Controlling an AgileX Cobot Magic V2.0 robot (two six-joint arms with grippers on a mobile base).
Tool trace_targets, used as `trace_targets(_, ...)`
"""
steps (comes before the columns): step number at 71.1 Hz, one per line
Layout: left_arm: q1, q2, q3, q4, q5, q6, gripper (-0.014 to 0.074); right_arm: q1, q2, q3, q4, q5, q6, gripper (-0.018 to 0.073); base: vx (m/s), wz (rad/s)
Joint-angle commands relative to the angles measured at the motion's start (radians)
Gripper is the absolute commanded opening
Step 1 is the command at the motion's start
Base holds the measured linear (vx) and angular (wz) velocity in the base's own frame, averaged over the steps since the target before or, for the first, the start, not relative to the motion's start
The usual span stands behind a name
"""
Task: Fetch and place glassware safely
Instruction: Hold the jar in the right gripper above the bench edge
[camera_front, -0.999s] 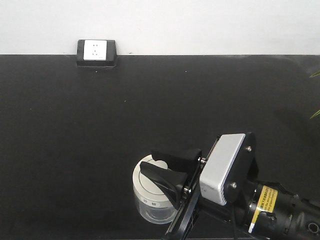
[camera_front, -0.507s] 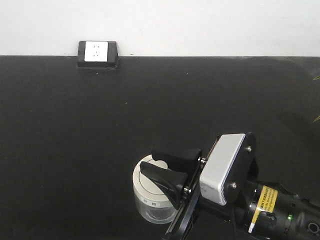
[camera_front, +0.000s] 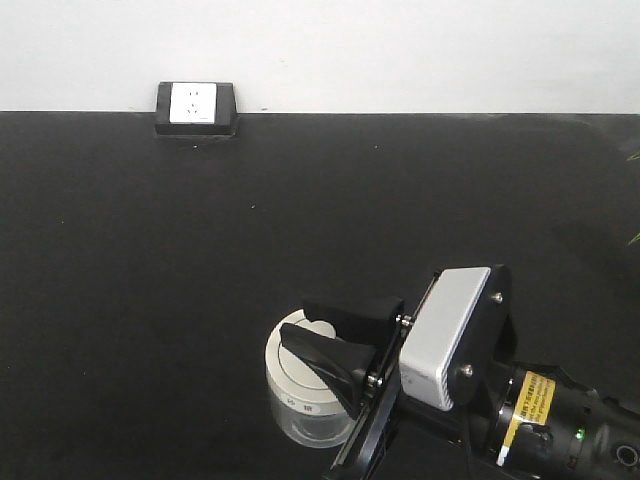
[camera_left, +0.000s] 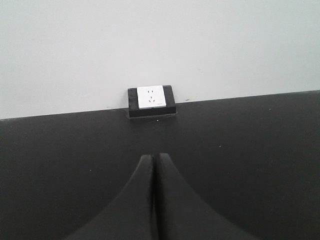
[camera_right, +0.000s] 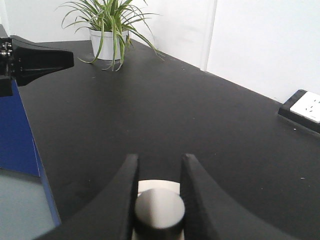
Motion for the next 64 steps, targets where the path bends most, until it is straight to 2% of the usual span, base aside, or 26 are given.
trace_targets(1,0.003,0.001,-0.026,-0.007,-0.071,-0.009,-0.0007,0.001,-0.024,-0.027,0.011,-0.101,-0.003,-0.0003,0.00,0.00)
trace_targets(64,0.003,0.001,-0.026,-0.007,-0.071,-0.009,-0.0007,0.001,-0.024,-0.027,0.011,-0.102,0.000,-0.0003,0.00,0.00)
